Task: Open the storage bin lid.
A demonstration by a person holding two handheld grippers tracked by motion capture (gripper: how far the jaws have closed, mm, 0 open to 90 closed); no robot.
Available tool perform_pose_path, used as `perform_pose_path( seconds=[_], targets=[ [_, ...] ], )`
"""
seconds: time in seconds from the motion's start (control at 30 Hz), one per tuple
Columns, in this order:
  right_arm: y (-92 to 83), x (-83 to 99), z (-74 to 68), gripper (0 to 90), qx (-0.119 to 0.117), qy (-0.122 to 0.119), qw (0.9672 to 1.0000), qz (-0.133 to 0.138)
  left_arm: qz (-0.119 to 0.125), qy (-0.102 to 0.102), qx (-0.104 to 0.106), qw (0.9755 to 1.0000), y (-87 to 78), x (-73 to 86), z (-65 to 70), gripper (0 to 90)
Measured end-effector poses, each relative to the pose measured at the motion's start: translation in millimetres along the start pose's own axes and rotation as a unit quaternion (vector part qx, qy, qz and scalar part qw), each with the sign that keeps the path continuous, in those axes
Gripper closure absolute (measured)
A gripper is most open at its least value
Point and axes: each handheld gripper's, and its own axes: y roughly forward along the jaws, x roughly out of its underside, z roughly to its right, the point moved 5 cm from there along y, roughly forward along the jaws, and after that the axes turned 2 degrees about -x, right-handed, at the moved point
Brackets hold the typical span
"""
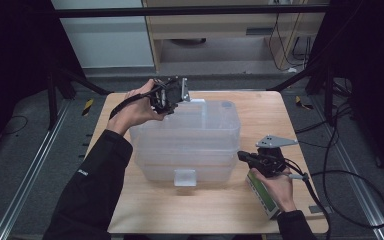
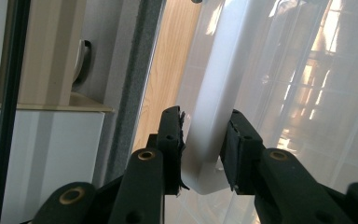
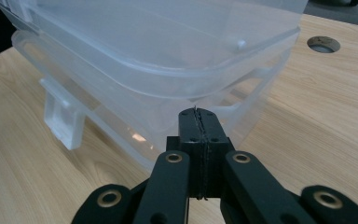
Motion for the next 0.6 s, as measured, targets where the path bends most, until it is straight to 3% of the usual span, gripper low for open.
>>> perform_pose_path(
  seconds=[0.37,0.6],
  targets=[
    [0.6,-4.4,-2.0,90.0,-0.001,0.0,0.9999,0.014,0.003,-0.002,0.005,1.0,-0.2,1.0,-0.4,69.4],
    [1.0,-4.8,-2.6,90.0,0.001,-0.003,0.9998,0.018,0.017,-0.014,0.009,0.9997,-5.9,4.9,0.9,57.6]
  ],
)
